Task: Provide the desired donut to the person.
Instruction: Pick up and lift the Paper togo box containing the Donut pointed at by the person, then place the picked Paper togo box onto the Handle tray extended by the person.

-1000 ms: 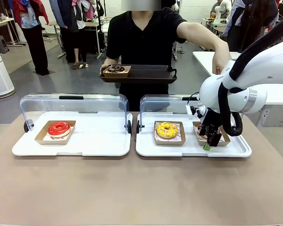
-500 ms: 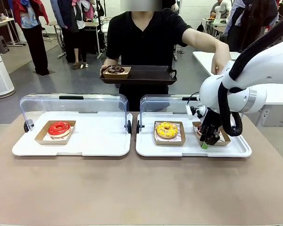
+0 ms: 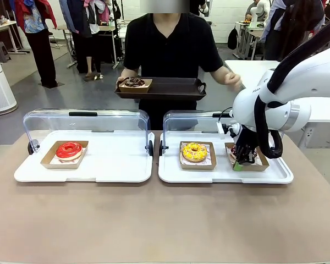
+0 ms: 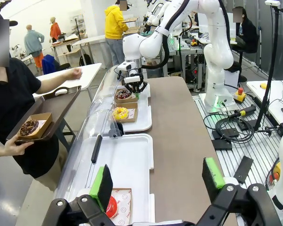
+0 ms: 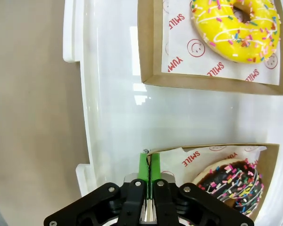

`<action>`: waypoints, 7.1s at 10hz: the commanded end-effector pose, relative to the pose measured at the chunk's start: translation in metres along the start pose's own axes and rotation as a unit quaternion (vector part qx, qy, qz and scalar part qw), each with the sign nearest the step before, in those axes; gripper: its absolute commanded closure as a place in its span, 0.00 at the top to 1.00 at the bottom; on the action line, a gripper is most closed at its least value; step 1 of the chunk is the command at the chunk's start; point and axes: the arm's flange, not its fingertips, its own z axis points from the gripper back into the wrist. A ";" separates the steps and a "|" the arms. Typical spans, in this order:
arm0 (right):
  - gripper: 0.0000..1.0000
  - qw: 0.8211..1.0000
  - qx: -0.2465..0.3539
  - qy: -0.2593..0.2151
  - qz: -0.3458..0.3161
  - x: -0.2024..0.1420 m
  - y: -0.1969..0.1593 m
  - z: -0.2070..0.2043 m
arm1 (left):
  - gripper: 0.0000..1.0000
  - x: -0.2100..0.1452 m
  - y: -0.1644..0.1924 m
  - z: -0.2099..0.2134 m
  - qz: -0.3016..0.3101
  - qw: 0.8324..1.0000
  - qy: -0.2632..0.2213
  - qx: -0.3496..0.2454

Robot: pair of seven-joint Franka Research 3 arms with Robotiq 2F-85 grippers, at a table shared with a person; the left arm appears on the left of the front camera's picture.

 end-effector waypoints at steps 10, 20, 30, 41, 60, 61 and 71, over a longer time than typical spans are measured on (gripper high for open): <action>0.00 0.991 0.047 0.084 -0.095 0.067 0.081 0.141 | 1.00 0.002 -0.001 0.002 -0.002 1.000 -0.005 0.000; 0.00 0.995 -0.025 0.050 -0.078 0.131 0.118 0.294 | 1.00 0.002 -0.001 0.002 -0.002 1.000 -0.005 0.000; 0.00 0.995 -0.025 0.050 -0.078 0.131 0.118 0.294 | 1.00 0.002 -0.001 0.002 -0.002 1.000 -0.005 0.000; 0.02 0.996 -0.043 0.050 -0.066 0.209 0.091 0.302 | 1.00 0.002 -0.001 0.002 -0.002 1.000 -0.005 0.000; 0.02 0.999 -0.037 -0.005 -0.037 0.275 -0.058 0.196 | 1.00 0.002 -0.001 0.002 -0.002 1.000 -0.005 0.000; 0.02 0.999 -0.034 -0.008 -0.032 0.275 -0.058 0.196 | 1.00 0.002 -0.001 0.002 -0.002 1.000 -0.005 0.000; 1.00 1.000 0.005 -0.012 -0.026 0.272 -0.058 0.191 | 1.00 0.002 -0.001 0.002 -0.002 1.000 -0.005 0.000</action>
